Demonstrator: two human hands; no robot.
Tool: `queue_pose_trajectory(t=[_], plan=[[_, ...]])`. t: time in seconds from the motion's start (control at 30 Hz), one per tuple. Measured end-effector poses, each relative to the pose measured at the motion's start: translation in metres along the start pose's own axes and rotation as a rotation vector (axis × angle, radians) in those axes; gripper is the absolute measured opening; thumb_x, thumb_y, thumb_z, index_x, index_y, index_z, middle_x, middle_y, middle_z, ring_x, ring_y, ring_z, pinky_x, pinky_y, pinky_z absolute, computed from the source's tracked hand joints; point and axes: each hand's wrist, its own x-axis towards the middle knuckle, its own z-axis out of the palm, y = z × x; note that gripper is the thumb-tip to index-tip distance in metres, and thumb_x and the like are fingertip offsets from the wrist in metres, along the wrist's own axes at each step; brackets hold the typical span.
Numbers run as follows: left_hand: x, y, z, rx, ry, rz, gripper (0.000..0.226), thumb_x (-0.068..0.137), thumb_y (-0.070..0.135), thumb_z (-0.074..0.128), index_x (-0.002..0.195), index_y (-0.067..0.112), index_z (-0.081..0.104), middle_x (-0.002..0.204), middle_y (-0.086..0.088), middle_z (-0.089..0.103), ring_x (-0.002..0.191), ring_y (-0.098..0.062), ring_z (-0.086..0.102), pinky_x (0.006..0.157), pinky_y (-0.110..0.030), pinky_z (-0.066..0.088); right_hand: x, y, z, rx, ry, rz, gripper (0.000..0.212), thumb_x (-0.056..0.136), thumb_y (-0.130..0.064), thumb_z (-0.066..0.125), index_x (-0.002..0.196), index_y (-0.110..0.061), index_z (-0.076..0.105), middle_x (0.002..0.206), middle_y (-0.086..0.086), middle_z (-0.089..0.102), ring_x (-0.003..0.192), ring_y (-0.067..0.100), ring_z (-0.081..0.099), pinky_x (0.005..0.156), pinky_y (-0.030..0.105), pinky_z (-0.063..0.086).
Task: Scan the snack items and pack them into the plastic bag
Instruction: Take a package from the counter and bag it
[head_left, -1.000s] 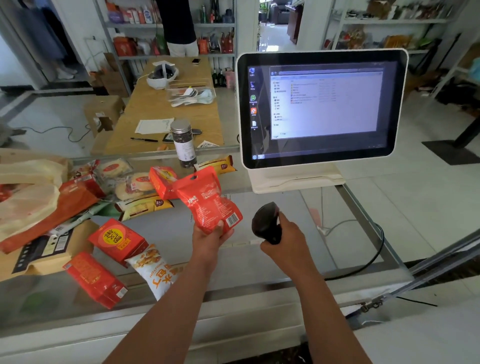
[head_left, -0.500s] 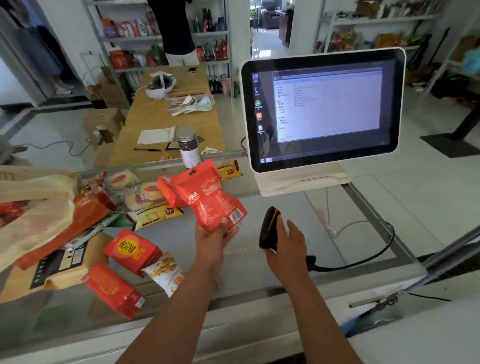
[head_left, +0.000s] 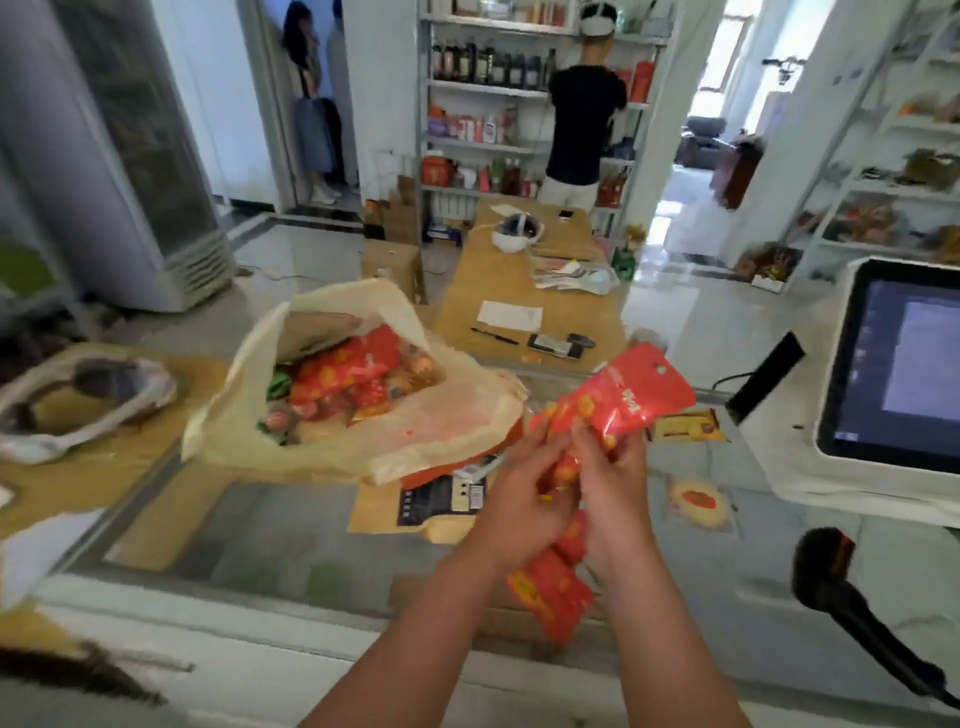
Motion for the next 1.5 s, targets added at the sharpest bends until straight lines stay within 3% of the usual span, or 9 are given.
queue_pose_trajectory(t=[0.17, 0.37, 0.53, 0.67, 0.8, 1.03, 1.23, 1.37, 1.5], plan=[[-0.018, -0.005, -0.109, -0.179, 0.178, -0.142, 0.029, 0.08, 0.012, 0.053, 0.101, 0.024, 0.07, 0.106, 0.02, 0.065, 0.097, 0.011, 0.058, 0.085, -0.012, 0.045, -0.024, 0.024, 0.072, -0.032, 0.044, 0.068, 0.013, 0.085, -0.029, 0.064, 0.092, -0.04, 0.061, 0.103, 0.005, 0.068, 0.097, 0.032, 0.064, 0.086, 0.05, 0.051], [-0.001, 0.02, -0.165, -0.267, 0.453, -0.175, 0.004, 0.09, 0.025, 0.066, 0.09, 0.026, 0.069, 0.086, 0.01, 0.071, 0.08, 0.002, 0.063, 0.074, -0.015, 0.048, -0.044, 0.025, 0.094, 0.004, 0.042, 0.043, 0.042, 0.058, -0.045, 0.057, 0.093, -0.024, 0.062, 0.09, -0.003, 0.066, 0.084, 0.019, 0.062, 0.073, 0.034, 0.05], [0.032, 0.049, -0.183, -0.257, 0.434, -0.355, 0.073, 0.074, 0.083, 0.032, 0.102, 0.026, 0.069, 0.093, 0.006, 0.074, 0.09, -0.016, 0.067, 0.08, -0.035, 0.052, -0.024, 0.021, 0.082, -0.321, -0.382, 0.216, 0.027, 0.07, -0.037, 0.066, 0.094, -0.024, 0.067, 0.069, -0.011, 0.071, 0.069, 0.01, 0.067, 0.067, 0.03, 0.054], [0.059, 0.064, -0.191, -0.321, 0.532, -0.468, 0.068, 0.097, 0.063, 0.018, 0.097, 0.02, 0.071, 0.079, -0.002, 0.073, 0.069, -0.016, 0.062, 0.064, -0.029, 0.048, -0.004, 0.016, 0.093, -0.407, -0.663, 0.327, 0.015, 0.091, -0.021, 0.055, 0.094, -0.033, 0.064, 0.078, -0.012, 0.069, 0.063, -0.001, 0.067, 0.054, 0.015, 0.051], [0.071, 0.069, -0.19, -0.174, 0.629, -0.511, 0.053, 0.102, 0.045, 0.024, 0.091, 0.022, 0.07, 0.069, 0.001, 0.065, 0.053, -0.01, 0.054, 0.047, -0.019, 0.045, 0.022, 0.02, 0.107, -0.358, -0.721, 0.482, 0.024, 0.086, -0.026, 0.057, 0.108, -0.033, 0.056, 0.095, 0.002, 0.071, 0.081, 0.019, 0.071, 0.068, 0.033, 0.058], [0.082, 0.078, -0.179, -0.189, 0.372, -0.688, 0.09, 0.077, 0.086, 0.023, 0.088, 0.01, 0.069, 0.067, 0.0, 0.065, 0.057, -0.012, 0.055, 0.061, -0.028, 0.042, 0.07, 0.044, 0.122, -0.005, -0.484, 0.752, 0.028, 0.09, -0.021, 0.06, 0.117, -0.019, 0.051, 0.106, 0.011, 0.068, 0.095, 0.027, 0.067, 0.079, 0.042, 0.057], [0.112, 0.088, -0.169, -0.171, 0.335, -0.643, 0.044, 0.1, 0.037, 0.035, 0.1, 0.015, 0.073, 0.084, -0.002, 0.075, 0.066, -0.013, 0.061, 0.066, -0.027, 0.053, 0.074, 0.064, 0.135, -0.046, -0.429, 0.828, 0.032, 0.095, -0.032, 0.055, 0.12, -0.012, 0.057, 0.105, 0.014, 0.069, 0.092, 0.031, 0.068, 0.076, 0.044, 0.058], [0.125, 0.09, -0.167, -0.155, 0.31, -0.563, 0.038, 0.099, 0.026, 0.04, 0.092, 0.013, 0.074, 0.091, -0.004, 0.075, 0.079, -0.015, 0.065, 0.083, -0.032, 0.055, 0.083, 0.066, 0.152, 0.031, -0.322, 0.851, 0.033, 0.097, -0.035, 0.049, 0.118, -0.01, 0.055, 0.109, 0.019, 0.065, 0.091, 0.035, 0.067, 0.07, 0.054, 0.057], [0.131, 0.098, -0.173, -0.162, 0.249, -0.418, 0.039, 0.099, 0.019, 0.038, 0.087, 0.006, 0.073, 0.094, -0.001, 0.076, 0.097, -0.016, 0.068, 0.096, -0.031, 0.05, 0.095, 0.053, 0.168, 0.184, -0.211, 0.841, 0.023, 0.098, -0.024, 0.049, 0.107, -0.006, 0.06, 0.099, 0.017, 0.066, 0.084, 0.026, 0.066, 0.053, 0.033, 0.055]])
